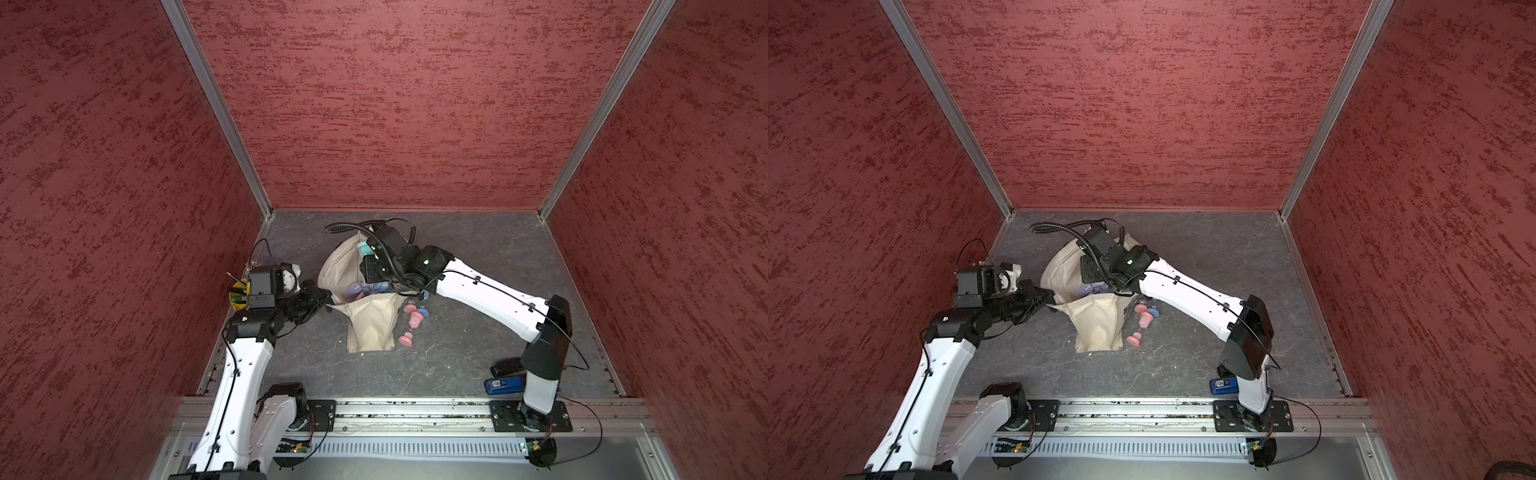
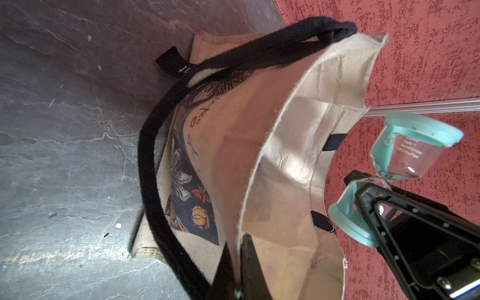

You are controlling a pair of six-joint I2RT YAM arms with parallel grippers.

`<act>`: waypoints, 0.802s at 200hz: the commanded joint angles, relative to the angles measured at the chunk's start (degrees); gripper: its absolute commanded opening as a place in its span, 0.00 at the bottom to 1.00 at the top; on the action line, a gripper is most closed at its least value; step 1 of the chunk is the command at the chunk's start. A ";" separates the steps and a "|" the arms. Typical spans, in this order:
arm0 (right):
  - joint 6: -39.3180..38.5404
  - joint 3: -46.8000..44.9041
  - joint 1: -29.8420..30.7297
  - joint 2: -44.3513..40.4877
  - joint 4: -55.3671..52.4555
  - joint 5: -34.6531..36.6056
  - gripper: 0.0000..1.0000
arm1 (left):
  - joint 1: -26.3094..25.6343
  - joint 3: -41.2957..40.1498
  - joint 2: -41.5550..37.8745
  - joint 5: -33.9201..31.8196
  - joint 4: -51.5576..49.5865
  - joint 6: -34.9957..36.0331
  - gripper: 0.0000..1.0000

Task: Put the hourglass into the canvas bag
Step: Place the hourglass in the canvas bag.

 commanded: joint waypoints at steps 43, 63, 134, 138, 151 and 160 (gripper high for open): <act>1.26 8.04 0.26 6.43 -7.15 0.05 0.00 | 0.87 1.01 -0.88 0.34 1.73 0.57 0.00; 2.27 8.66 0.30 7.63 -7.63 -0.85 0.00 | 0.87 1.14 -0.68 0.41 1.82 0.59 0.00; 4.53 11.28 0.30 12.08 -7.99 -1.21 0.00 | 0.52 1.17 -0.80 0.78 1.22 0.73 0.00; 4.63 11.45 0.26 12.36 -8.09 -1.11 0.00 | 0.51 1.16 -0.87 0.69 1.20 0.78 0.00; 4.81 12.07 0.22 13.09 -8.37 -1.06 0.00 | 0.52 1.16 -0.94 0.67 1.13 0.76 0.00; 4.93 12.37 0.15 13.65 -8.47 -1.09 0.00 | 0.51 1.08 -1.00 0.74 1.11 0.78 0.00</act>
